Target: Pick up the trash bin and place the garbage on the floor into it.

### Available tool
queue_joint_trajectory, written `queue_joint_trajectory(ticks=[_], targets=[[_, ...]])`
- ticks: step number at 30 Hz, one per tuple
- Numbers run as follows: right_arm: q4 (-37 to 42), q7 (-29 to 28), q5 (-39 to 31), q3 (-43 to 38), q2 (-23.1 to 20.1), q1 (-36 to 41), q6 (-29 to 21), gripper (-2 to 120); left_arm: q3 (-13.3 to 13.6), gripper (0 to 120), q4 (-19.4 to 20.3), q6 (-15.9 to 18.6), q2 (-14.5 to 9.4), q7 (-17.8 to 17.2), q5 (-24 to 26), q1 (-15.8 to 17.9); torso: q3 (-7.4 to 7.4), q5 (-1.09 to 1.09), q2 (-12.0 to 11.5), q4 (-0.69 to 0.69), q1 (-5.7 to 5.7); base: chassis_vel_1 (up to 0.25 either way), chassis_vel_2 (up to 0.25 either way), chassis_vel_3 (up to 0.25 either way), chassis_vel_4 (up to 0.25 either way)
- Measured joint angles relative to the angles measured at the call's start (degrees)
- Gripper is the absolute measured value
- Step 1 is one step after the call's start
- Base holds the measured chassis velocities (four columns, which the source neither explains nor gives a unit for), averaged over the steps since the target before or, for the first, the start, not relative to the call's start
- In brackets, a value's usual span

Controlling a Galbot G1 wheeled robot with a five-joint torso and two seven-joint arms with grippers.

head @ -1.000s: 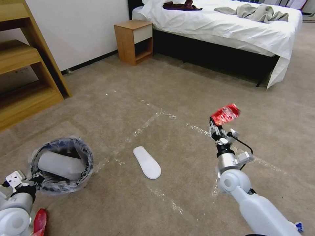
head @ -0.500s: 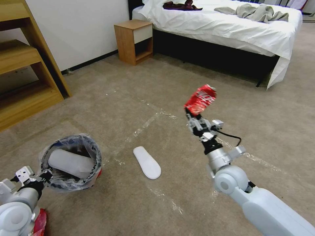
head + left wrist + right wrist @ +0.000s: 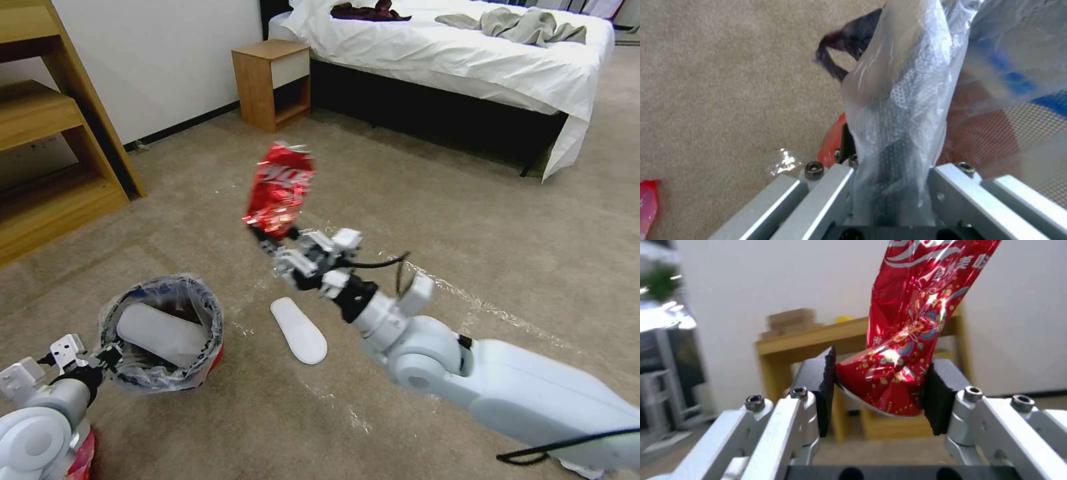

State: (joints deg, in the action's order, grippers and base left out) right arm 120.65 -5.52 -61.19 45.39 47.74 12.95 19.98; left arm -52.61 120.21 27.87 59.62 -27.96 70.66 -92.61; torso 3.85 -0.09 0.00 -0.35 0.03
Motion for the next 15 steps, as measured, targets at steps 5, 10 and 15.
queue_joint_trajectory(ticks=[5,10,15], targets=[[-1.13,-0.94,-3.12,11.60,4.39,-10.37,-0.94,39,0.03,0,0.29,0.20,-0.96,-0.39,0.65,-0.05,0.00,0.00,0.00,0.00,0.00,0.000,0.000,0.000,0.000],[-2.31,-2.89,-5.26,16.70,8.01,-14.95,-2.34,39,0.02,0,0.29,0.20,-1.48,-0.39,0.67,-0.10,0.00,0.00,0.00,0.00,0.00,0.000,0.000,0.000,0.000],[-5.10,-4.10,-5.35,19.88,11.42,-16.40,-3.38,39,0.20,0,0.56,0.20,-1.63,-0.49,0.85,0.23,0.00,0.00,0.00,0.00,0.00,0.000,0.000,0.000,0.000]])
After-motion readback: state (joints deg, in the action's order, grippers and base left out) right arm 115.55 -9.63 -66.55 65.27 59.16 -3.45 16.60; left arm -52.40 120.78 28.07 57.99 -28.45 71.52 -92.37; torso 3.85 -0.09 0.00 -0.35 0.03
